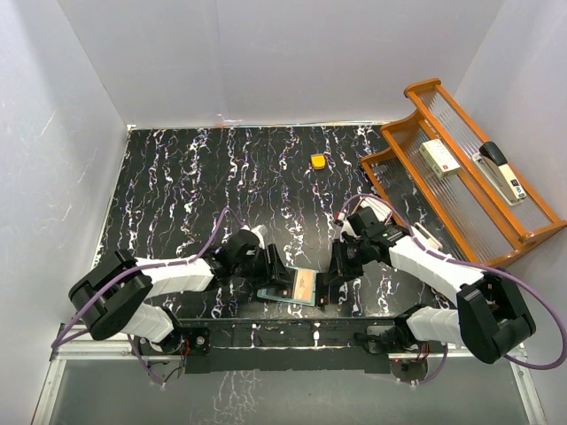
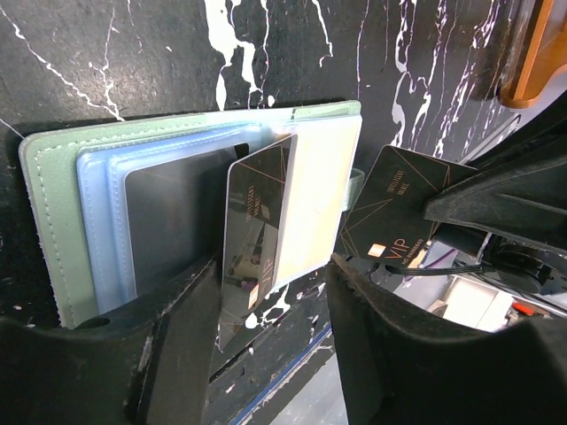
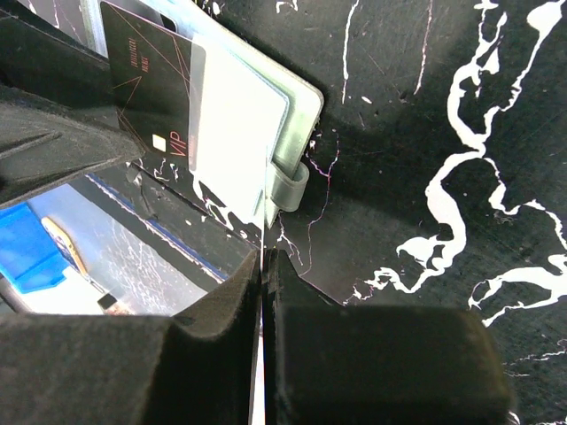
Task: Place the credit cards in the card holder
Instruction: Insert the credit card into the card holder.
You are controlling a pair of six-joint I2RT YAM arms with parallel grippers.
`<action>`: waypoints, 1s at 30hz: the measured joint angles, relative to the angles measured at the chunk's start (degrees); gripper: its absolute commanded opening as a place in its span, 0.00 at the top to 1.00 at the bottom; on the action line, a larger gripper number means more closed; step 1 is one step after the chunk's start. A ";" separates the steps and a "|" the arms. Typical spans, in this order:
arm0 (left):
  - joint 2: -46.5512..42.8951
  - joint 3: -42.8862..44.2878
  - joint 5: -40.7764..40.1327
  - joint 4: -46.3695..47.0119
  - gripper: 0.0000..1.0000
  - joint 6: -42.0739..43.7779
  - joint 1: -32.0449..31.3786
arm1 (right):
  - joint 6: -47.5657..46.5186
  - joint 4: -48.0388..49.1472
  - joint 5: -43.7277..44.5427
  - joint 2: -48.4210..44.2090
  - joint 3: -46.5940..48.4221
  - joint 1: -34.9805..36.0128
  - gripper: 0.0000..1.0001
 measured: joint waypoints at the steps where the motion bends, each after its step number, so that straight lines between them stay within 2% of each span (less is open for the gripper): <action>1: 0.00 0.35 -0.07 -0.57 0.50 0.13 0.00 | -0.15 -0.24 0.22 -0.13 0.22 0.00 1.00; 15: 1.11 5.79 -3.91 -8.94 0.48 3.74 -1.31 | 0.37 -0.44 2.78 1.27 1.16 0.00 1.00; 30: 5.99 10.84 -6.75 -10.49 0.48 4.55 -3.98 | 4.98 6.29 2.40 2.12 -1.36 -0.04 1.00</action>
